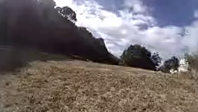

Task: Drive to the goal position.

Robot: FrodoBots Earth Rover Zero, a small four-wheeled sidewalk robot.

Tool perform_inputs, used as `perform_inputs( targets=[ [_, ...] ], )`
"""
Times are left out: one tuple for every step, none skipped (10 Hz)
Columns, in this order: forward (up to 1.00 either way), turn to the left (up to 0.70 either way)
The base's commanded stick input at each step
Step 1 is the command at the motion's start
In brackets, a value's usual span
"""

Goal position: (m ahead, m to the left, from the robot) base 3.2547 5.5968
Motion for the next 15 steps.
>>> perform_inputs(
  targets=[
    [0.70, 0.00],
    [0.70, 0.00],
    [0.70, 0.00],
    [0.70, 0.00],
    [0.70, 0.00],
    [0.70, 0.00],
    [0.70, 0.00],
    [0.70, 0.00],
    [0.70, 0.00],
    [0.70, 0.00],
    [0.70, 0.00],
    [0.70, 0.00],
    [0.70, 0.00],
    [0.70, 0.00],
    [0.70, 0.00]
  ],
)
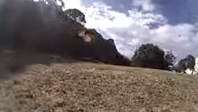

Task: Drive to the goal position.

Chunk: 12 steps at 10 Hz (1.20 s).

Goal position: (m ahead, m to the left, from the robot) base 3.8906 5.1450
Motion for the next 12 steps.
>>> perform_inputs(
  targets=[
    [0.70, 0.00],
    [0.70, 0.00],
    [0.70, 0.00],
    [0.70, 0.00],
    [0.70, 0.00],
    [0.70, 0.00],
    [0.70, 0.00],
    [0.70, 0.00],
    [0.70, 0.00],
    [0.70, 0.00],
    [0.70, 0.00],
    [0.70, 0.00]
  ],
)
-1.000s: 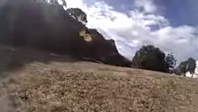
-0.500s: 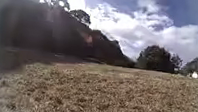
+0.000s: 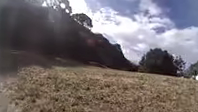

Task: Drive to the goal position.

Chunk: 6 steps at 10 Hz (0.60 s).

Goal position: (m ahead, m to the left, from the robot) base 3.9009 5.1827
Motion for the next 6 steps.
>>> perform_inputs(
  targets=[
    [0.70, 0.00],
    [0.70, 0.00],
    [0.70, 0.00],
    [0.70, 0.00],
    [0.70, 0.00],
    [0.70, 0.00]
  ],
)
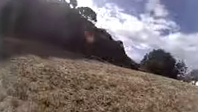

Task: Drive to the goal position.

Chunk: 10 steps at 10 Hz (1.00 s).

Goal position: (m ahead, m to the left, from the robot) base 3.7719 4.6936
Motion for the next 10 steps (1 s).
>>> perform_inputs(
  targets=[
    [0.70, 0.00],
    [0.70, 0.00],
    [0.70, 0.00],
    [0.70, 0.00],
    [0.70, 0.00],
    [0.70, 0.05],
    [0.70, 0.35],
    [0.70, 0.35],
    [0.70, 0.35],
    [0.70, 0.35]
  ],
)
